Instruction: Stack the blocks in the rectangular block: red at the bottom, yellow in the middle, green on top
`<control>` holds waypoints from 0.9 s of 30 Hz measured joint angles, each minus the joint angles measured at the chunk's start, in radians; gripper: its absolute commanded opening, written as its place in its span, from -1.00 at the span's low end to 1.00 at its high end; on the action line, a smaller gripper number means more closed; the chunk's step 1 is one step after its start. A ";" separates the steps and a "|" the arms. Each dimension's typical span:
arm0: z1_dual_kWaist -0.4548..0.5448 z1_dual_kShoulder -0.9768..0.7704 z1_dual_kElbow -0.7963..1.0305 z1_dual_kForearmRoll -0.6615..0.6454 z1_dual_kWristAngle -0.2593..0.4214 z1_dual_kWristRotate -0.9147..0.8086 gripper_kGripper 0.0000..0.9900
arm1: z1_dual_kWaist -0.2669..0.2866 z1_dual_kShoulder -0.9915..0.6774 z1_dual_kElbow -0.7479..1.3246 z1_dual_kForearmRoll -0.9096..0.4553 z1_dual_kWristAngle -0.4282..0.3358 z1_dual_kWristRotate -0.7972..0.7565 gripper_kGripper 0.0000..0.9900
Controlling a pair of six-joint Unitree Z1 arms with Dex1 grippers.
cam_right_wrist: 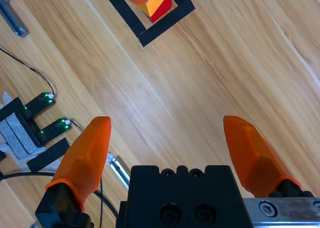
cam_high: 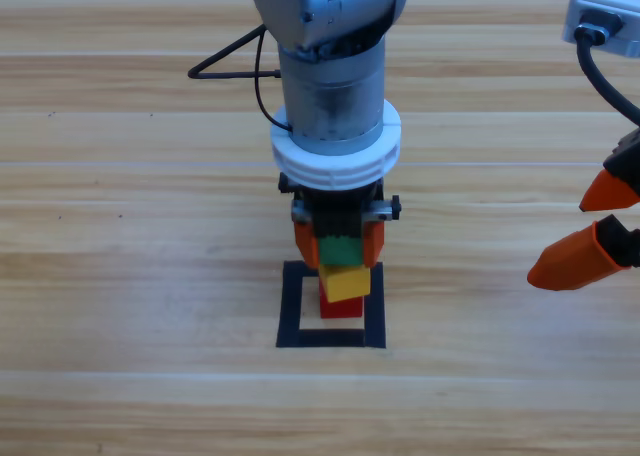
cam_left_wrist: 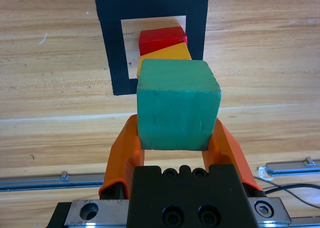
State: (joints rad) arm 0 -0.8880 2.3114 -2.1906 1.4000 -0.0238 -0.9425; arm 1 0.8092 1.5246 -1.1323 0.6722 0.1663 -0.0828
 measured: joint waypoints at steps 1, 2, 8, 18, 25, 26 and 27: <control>-0.001 0.000 0.000 0.000 0.000 0.000 -0.66 | 0.000 0.000 0.000 0.000 0.000 0.000 1.00; -0.001 0.000 0.000 0.000 0.000 0.000 -0.52 | 0.000 0.000 0.000 0.000 0.000 0.000 1.00; -0.001 0.005 -0.006 0.000 0.000 0.000 1.00 | 0.000 0.000 0.002 0.000 0.003 -0.001 1.00; -0.001 0.005 -0.007 0.000 0.000 0.000 1.00 | 0.000 0.000 0.004 0.000 0.006 -0.004 1.00; -0.002 -0.071 -0.050 0.000 0.099 0.001 1.00 | 0.000 0.000 0.004 0.002 0.006 -0.004 1.00; -0.004 -0.113 -0.064 0.000 0.127 0.006 1.00 | 0.000 0.000 0.004 0.002 0.006 -0.004 1.00; -0.007 -0.156 -0.081 0.000 0.148 0.015 1.00 | 0.000 0.000 0.004 0.002 0.006 -0.004 1.00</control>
State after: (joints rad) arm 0 -0.8946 2.1552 -2.2720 1.4001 0.1240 -0.9273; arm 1 0.8092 1.5246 -1.1282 0.6741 0.1722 -0.0871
